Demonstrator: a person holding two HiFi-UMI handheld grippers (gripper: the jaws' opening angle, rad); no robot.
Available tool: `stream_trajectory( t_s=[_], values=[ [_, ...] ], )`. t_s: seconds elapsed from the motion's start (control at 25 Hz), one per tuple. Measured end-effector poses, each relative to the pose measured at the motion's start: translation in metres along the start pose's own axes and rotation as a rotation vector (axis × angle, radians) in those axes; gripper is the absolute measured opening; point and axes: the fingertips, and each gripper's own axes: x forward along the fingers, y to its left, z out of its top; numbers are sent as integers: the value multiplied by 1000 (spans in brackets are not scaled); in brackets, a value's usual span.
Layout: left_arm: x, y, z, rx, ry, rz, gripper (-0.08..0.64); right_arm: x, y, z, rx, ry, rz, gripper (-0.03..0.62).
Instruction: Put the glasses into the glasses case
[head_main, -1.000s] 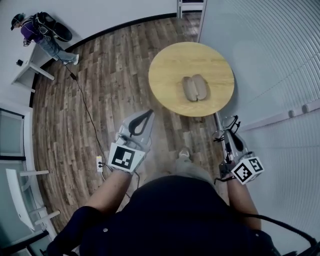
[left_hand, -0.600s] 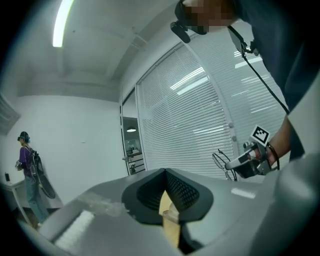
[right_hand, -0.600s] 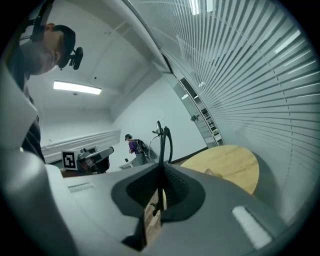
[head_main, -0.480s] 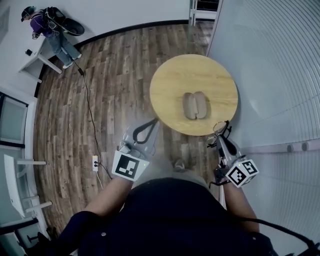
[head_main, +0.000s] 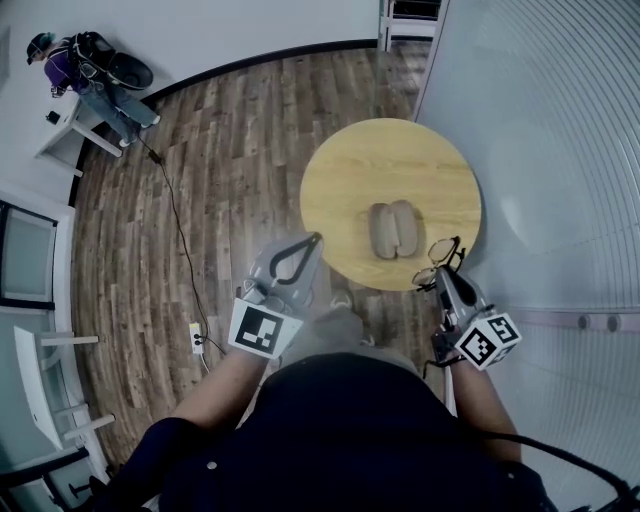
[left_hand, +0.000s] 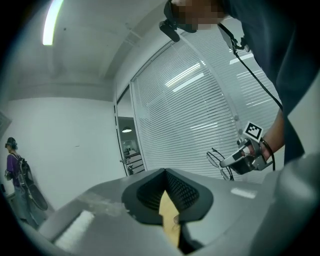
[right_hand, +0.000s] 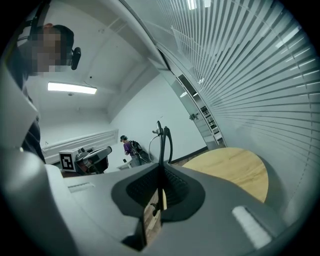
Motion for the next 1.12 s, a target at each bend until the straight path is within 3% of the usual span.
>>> stream_trajectory(
  t_s=[0.52,0.8,1.12],
  values=[
    [74,86,-31,-52,0,-80,6,91,-28,8,50,75,-95,21],
    [95,92,-33,-91,7,-122,5,111,-34,6,75,139,-102,21],
    [133,107,-45,-100,35,-66,5,139,-69,10,88,214,-46,21]
  ],
)
